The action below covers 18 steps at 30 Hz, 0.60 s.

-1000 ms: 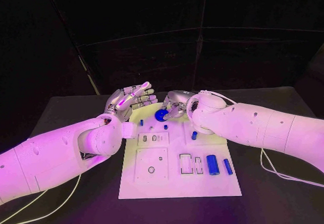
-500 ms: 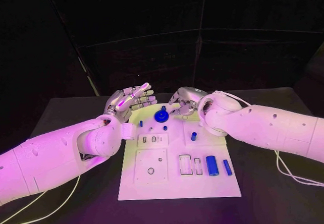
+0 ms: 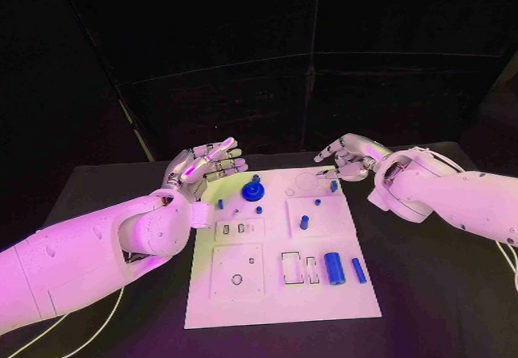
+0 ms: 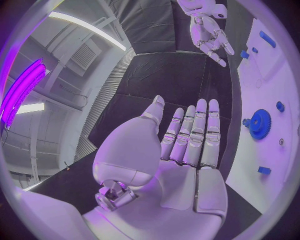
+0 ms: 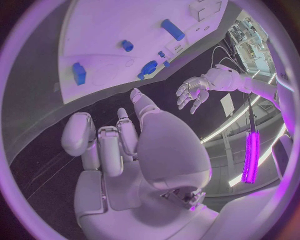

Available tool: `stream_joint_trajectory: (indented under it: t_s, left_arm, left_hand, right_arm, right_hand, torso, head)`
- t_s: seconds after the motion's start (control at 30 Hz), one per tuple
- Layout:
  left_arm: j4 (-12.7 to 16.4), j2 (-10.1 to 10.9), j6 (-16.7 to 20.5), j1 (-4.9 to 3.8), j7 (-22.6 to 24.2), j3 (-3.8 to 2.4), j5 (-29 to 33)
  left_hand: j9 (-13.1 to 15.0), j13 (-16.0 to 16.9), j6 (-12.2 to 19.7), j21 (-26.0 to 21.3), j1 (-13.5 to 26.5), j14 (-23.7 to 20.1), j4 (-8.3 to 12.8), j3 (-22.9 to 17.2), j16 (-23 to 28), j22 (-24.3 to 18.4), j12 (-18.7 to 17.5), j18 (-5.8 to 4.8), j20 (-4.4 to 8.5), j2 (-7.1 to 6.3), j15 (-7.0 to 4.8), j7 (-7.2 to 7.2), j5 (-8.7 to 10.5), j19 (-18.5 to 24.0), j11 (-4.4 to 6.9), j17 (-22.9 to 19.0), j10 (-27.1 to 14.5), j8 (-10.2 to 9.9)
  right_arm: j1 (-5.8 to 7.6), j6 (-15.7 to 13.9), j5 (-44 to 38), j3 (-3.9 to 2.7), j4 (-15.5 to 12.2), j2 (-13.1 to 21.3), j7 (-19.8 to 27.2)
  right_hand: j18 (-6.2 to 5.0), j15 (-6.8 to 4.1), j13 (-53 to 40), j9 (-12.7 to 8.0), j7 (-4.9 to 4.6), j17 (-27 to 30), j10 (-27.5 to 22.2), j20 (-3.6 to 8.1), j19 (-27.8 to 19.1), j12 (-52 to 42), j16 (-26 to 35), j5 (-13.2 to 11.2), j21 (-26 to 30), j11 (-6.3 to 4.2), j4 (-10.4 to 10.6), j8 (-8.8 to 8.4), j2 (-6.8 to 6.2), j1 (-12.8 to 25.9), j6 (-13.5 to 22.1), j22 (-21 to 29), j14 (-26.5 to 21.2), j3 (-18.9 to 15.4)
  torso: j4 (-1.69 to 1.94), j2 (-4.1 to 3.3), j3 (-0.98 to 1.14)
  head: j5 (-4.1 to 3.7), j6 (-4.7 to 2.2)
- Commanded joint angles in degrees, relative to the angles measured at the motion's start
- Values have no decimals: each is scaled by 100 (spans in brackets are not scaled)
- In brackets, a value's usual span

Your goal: Assemble the parts on the task board

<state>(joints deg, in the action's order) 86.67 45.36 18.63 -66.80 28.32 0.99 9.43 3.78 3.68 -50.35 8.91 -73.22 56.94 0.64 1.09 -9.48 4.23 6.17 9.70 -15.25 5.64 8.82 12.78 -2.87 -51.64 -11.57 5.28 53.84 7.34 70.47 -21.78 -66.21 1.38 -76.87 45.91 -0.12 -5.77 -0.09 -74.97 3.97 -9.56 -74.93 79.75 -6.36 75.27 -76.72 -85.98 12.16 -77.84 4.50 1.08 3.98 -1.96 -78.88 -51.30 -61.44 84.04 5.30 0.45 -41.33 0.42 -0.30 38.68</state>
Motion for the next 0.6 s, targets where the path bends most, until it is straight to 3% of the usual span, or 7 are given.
stream_joint_trajectory:
  t_s: [0.03,0.07,0.13,0.23,0.43,0.6]
  left_arm:
    - [3,-13,-86,-9,46,-4,-38]
    - [2,-17,-87,-9,45,-4,-38]
    - [1,-27,-91,-8,45,-4,-38]
    - [-11,-39,-91,-7,40,-4,-38]
    - [-31,-65,-91,-6,37,-4,-38]
    - [-37,-72,-91,-6,36,-4,-38]
  left_hand:
    - [-4,-3,27,-19,-51,2,25,-3,32,-10,-33,66,-4,13,35,154,11,-32,0,-6,-14,-25]
    - [-4,-3,27,-19,-51,3,26,-3,32,-10,-33,66,-4,13,35,154,11,-33,0,-6,-14,-25]
    - [-4,-3,27,-20,-51,3,27,-3,32,-10,-34,66,-4,13,35,153,11,-33,0,-6,-13,-25]
    - [-4,-3,27,-20,-52,3,27,-4,32,-10,-34,66,-4,13,35,153,11,-33,0,-6,-13,-25]
    - [-4,-3,27,-22,-53,3,29,-4,33,-11,-34,66,-4,13,35,153,11,-33,0,-7,-14,-26]
    - [-4,-3,27,-22,-53,3,29,-4,33,-11,-34,66,-4,13,35,153,11,-33,0,-7,-14,-26]
  right_arm:
    - [13,360,610,-1,111,82,477]
    - [13,410,581,-1,147,97,505]
    - [12,515,490,0,238,119,560]
    - [10,628,401,1,395,115,615]
    - [2,838,276,2,682,66,675]
    - [-8,954,168,3,810,19,669]
  right_hand:
    - [28,24,-210,0,-16,-746,33,10,47,-16,-43,88,-26,6,-32,7,-59,-46,-51,-10,434,-38]
    - [28,23,-212,0,-17,-751,34,10,48,-17,-45,104,-27,7,-38,8,-56,-56,-55,-11,435,-38]
    - [27,25,-203,-3,-23,-765,28,10,45,-6,-51,136,-25,11,-55,1,-56,-81,-47,-3,438,-41]
    - [26,29,-189,-9,-30,-762,15,8,44,11,-50,141,-24,18,-66,-14,-73,-87,-19,1,438,-61]
    - [27,40,-175,-15,-42,-771,0,0,43,28,-54,87,-24,30,-74,-28,-102,-82,33,3,438,-115]
    - [25,44,-160,-17,-46,-772,-16,-5,36,45,-54,37,-19,35,-93,-32,-113,-103,66,15,438,-144]
  torso:
    - [-4,-4,9]
    - [-7,-4,12]
    - [9,-10,-3]
    - [7,-8,9]
    - [33,-14,-18]
    - [19,-12,-12]
  head:
    - [-59,26]
    - [-75,19]
    - [-145,6]
    - [-161,4]
    - [-205,3]
    - [-201,30]
